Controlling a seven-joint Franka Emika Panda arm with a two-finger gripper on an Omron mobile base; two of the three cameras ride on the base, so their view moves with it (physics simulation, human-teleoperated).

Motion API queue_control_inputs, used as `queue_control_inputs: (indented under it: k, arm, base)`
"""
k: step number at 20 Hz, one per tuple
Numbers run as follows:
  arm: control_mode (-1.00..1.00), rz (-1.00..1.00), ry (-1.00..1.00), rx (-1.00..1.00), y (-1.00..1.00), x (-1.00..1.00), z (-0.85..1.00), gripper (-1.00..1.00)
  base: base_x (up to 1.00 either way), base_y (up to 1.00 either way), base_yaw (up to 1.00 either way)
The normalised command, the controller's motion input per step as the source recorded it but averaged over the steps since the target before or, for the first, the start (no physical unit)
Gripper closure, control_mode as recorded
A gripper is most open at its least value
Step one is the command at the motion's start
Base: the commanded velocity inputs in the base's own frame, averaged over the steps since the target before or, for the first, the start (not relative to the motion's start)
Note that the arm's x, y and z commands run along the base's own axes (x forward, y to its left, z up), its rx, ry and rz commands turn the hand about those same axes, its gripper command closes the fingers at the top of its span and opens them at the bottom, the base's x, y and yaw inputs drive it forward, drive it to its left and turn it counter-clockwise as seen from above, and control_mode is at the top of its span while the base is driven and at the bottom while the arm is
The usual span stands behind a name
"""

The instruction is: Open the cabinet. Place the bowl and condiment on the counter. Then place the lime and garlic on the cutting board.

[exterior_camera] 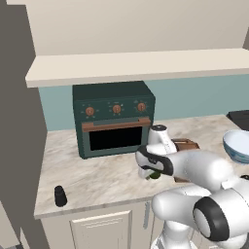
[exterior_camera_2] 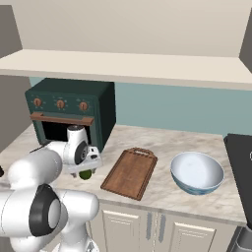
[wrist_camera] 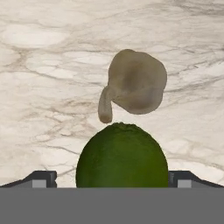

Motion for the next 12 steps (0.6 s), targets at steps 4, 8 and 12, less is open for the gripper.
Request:
queue_control_inputs:
  k: [4,8,12]
  arm:
    - [-1.0,0.02,0.03,0.0,0.0,0.0,-0.27,-1.0]
    - [-1.0,0.02,0.02,0.0,0.0,0.0,-0.25,-1.0]
    - [-1.0,0.01,0.01,-0.01,0.0,0.0,-0.24,1.0]
  base:
    - [0.0,0.0,0.0]
    - [0.0,0.0,0.0]
    - [0.0,0.0,0.0]
